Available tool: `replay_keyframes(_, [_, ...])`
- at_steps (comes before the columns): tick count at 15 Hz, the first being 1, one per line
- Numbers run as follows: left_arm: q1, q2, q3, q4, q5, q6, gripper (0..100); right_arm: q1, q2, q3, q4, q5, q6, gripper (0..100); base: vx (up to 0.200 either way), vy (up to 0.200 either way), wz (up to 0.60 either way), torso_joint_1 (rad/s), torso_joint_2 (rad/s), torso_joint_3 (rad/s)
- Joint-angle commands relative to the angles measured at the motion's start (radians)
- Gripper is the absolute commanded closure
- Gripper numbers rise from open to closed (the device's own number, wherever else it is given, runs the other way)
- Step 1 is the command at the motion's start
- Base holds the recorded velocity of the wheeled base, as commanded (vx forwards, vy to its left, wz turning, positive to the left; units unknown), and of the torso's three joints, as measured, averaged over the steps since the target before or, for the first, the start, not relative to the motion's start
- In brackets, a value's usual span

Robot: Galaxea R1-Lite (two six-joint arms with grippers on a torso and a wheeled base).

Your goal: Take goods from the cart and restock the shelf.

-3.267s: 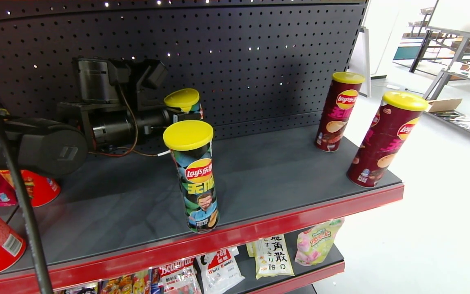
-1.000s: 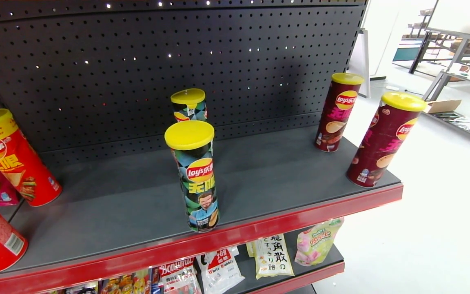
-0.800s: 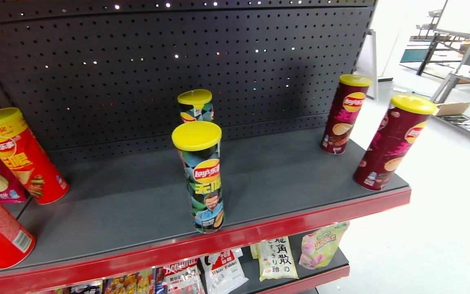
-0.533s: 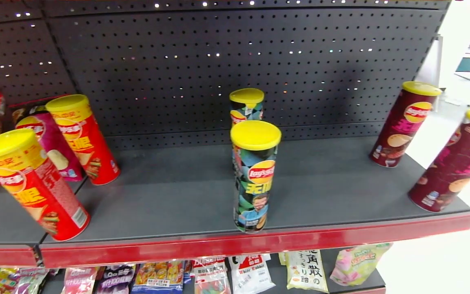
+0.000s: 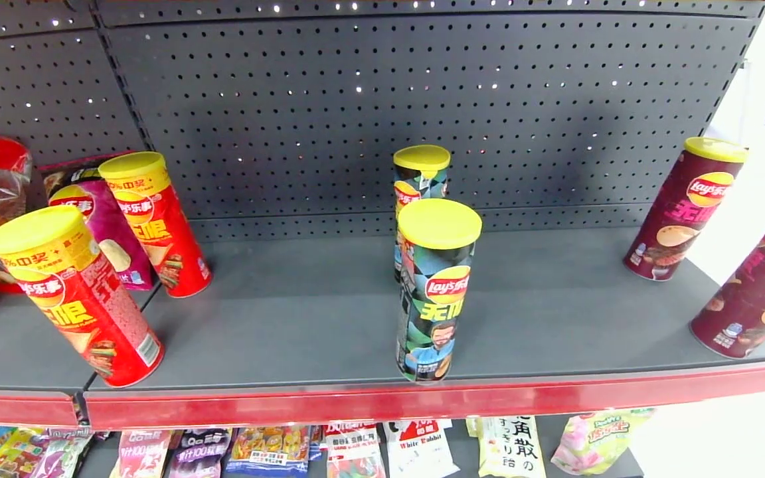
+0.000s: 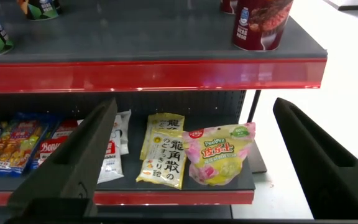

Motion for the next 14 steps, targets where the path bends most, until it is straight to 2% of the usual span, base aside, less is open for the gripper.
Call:
replay_keyframes(1, [-0.026, -0.13, 0.147, -0.077, -0.084, 0.026, 0, -0.001, 0.0, 0.0, 0.0, 0.001, 0.0, 0, 0.0, 0.0, 0.0, 0.0, 0.0, 0.0])
replay_keyframes(3, [-0.026, -0.13, 0.197, -0.122, -0.065, 0.02, 0, -0.001, 0.0, 0.0, 0.0, 0.001, 0.0, 0, 0.0, 0.0, 0.0, 0.0, 0.0, 0.0])
replay_keyframes(5, [-0.026, -0.13, 0.164, -0.129, -0.111, 0.022, 0, -0.001, 0.0, 0.0, 0.0, 0.001, -0.001, 0, 0.0, 0.0, 0.0, 0.0, 0.0, 0.0])
replay_keyframes(7, [-0.027, -0.13, 0.141, -0.126, -0.114, 0.017, 0, -0.001, 0.0, 0.0, 0.0, 0.001, -0.001, 0, 0.0, 0.0, 0.0, 0.0, 0.0, 0.0])
replay_keyframes(11, [-0.027, -0.13, 0.11, -0.131, -0.167, 0.017, 0, -0.001, 0.0, 0.0, 0.0, 0.001, -0.001, 0, 0.0, 0.0, 0.0, 0.0, 0.0, 0.0])
replay_keyframes(14, [-0.027, -0.13, 0.082, -0.132, -0.168, 0.011, 0, -0.001, 0.0, 0.0, 0.0, 0.001, -0.001, 0, 0.0, 0.0, 0.0, 0.0, 0.0, 0.0])
